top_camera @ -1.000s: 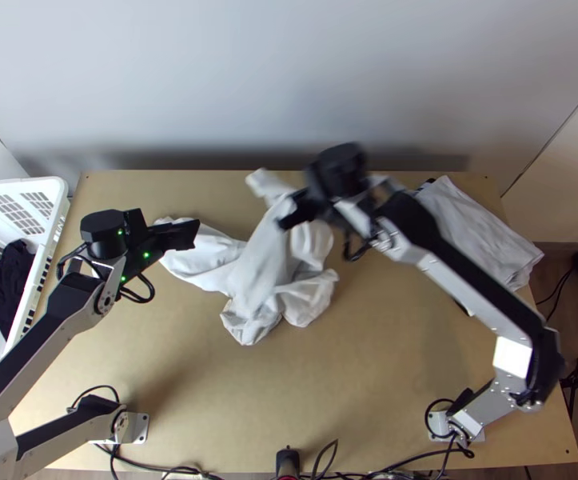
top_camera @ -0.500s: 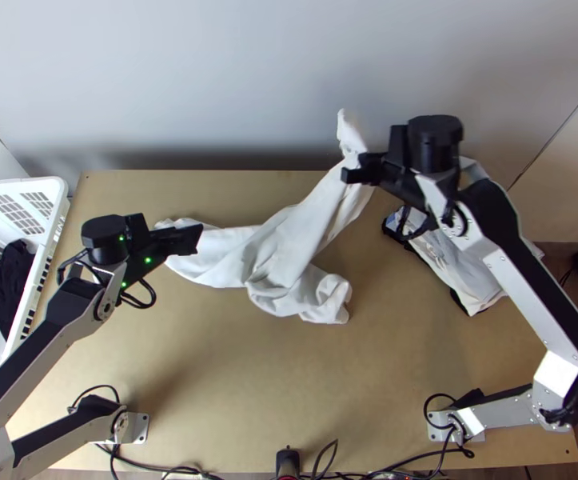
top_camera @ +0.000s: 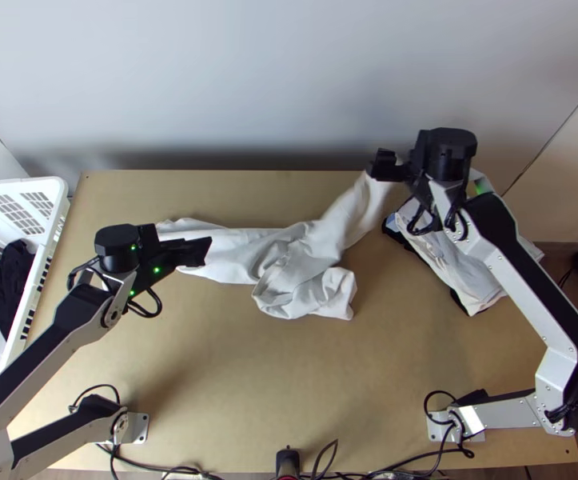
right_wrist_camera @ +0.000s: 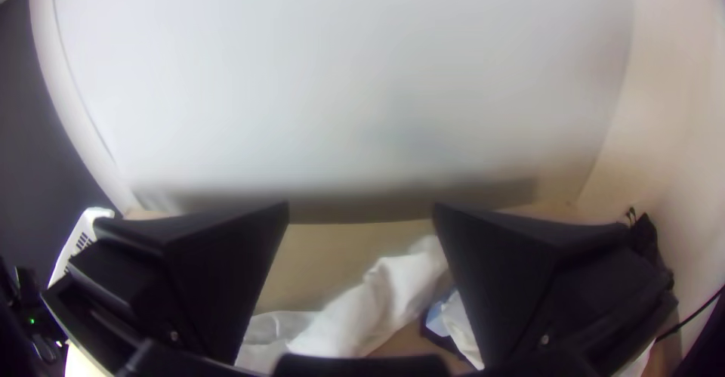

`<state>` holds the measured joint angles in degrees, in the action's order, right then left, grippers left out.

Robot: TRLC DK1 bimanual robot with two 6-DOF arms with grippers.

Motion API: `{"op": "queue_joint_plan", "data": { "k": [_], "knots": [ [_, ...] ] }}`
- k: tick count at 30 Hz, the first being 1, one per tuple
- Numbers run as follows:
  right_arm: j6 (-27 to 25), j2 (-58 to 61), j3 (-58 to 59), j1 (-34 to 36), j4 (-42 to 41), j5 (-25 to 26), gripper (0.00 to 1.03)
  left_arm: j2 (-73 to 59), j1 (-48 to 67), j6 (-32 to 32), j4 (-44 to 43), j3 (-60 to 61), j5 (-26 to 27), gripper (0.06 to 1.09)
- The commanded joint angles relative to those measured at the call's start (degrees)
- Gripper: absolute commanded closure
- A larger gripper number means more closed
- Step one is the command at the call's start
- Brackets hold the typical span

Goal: Fold the t-shirt

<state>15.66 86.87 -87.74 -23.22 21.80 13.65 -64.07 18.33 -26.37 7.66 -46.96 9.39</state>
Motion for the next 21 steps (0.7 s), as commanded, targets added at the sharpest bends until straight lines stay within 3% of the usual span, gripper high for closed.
{"op": "queue_joint_plan", "data": {
  "k": [1,3,5,7,12,17,21],
  "knots": [
    [9.30,1.02,-4.98,2.13,13.09,1.99,0.04,0.97,0.31,0.18,0.60,1.17,0.02,0.10],
    [12.29,2.69,-9.20,0.20,23.64,-0.64,0.04,0.97,0.31,0.27,0.60,0.99,0.02,0.10],
    [15.98,4.27,-12.19,-3.50,33.83,-9.26,0.04,0.79,0.39,0.27,0.60,0.73,0.02,0.10],
    [16.33,4.36,-11.92,-9.30,36.82,-11.10,0.04,0.44,0.39,0.27,0.60,0.55,0.02,0.10],
    [16.24,7.52,-9.20,-19.32,37.44,-11.28,0.04,-0.70,1.10,0.18,0.25,0.11,0.02,0.10],
    [16.51,16.31,-9.64,-20.02,36.29,-15.85,0.04,-0.44,1.18,0.18,0.69,-0.41,-0.16,0.10],
    [8.42,18.60,-6.83,-23.89,28.12,-17.17,0.04,0.35,0.39,0.27,1.39,-0.41,-0.25,0.10]
  ]
}}
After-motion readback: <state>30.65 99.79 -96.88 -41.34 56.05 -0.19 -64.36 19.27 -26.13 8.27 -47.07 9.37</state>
